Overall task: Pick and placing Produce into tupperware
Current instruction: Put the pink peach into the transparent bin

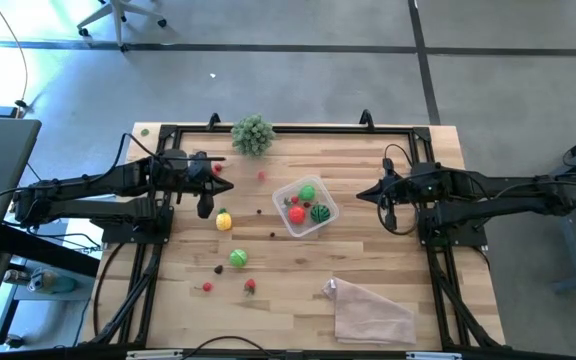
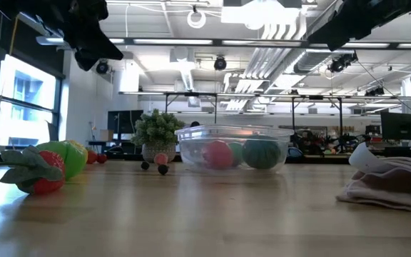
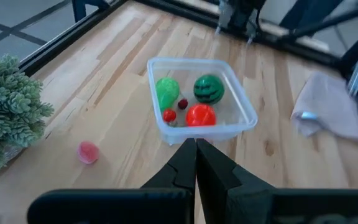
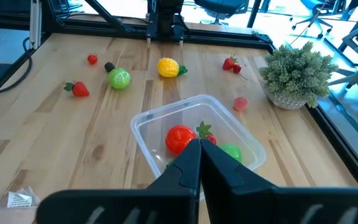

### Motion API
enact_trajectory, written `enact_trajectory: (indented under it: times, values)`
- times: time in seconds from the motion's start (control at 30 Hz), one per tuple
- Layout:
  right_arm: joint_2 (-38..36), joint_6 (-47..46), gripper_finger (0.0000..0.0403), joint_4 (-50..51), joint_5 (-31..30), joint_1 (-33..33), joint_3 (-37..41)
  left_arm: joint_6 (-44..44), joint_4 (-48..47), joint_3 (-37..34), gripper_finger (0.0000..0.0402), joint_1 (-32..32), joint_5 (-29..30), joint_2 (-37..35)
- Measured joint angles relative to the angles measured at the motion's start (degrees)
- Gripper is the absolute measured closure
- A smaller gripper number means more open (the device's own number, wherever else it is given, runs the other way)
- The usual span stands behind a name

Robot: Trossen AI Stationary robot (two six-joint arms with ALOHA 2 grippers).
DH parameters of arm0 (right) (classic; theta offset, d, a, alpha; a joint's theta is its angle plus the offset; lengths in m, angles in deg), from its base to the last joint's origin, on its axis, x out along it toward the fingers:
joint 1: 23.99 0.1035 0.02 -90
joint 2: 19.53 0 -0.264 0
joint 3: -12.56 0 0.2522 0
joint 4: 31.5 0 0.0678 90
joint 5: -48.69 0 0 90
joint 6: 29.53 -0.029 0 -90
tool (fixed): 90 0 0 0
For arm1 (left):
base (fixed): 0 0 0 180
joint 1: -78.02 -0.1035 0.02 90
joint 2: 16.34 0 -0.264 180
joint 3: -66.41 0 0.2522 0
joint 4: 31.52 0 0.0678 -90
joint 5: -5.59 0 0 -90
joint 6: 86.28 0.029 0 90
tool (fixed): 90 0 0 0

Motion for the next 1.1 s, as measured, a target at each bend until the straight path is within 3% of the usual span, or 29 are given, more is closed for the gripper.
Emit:
enact_trajectory:
  times: [0.2,0.37,0.47,0.57,0.73,0.9,1.1]
  values:
    - [0.0,0.0,0.0402,0.0,0.0,0.0,0.0,-3.4,2.9,0.0,0.0401,0.0,0.0,0.0]
    - [0.0,0.0,0.0402,0.0,0.0,0.0,0.0,-1.6,10.8,0.0,0.0401,0.0,0.0,0.5]
    - [0.0,0.0,0.0402,0.0,0.0,0.0,0.0,-3.6,13.5,2.5,0.0401,0.0,3.5,2.1]
    - [0.0,0.0,0.0402,0.0,0.0,0.0,0.0,-4.8,6.5,10.6,0.0401,0.0,10.3,6.0]
    - [0.0,0.0,0.0402,0.0,0.0,0.0,0.0,-14.0,-18.3,29.4,0.0401,-0.2,20.7,19.3]
    - [0.0,0.0,0.0402,0.0,0.0,0.0,0.0,-22.5,-38.0,44.7,0.0401,-3.5,14.6,35.2]
    - [0.0,0.0,0.0402,0.0,0.0,0.0,0.0,-28.0,-50.2,53.8,0.0401,-7.0,10.9,50.8]
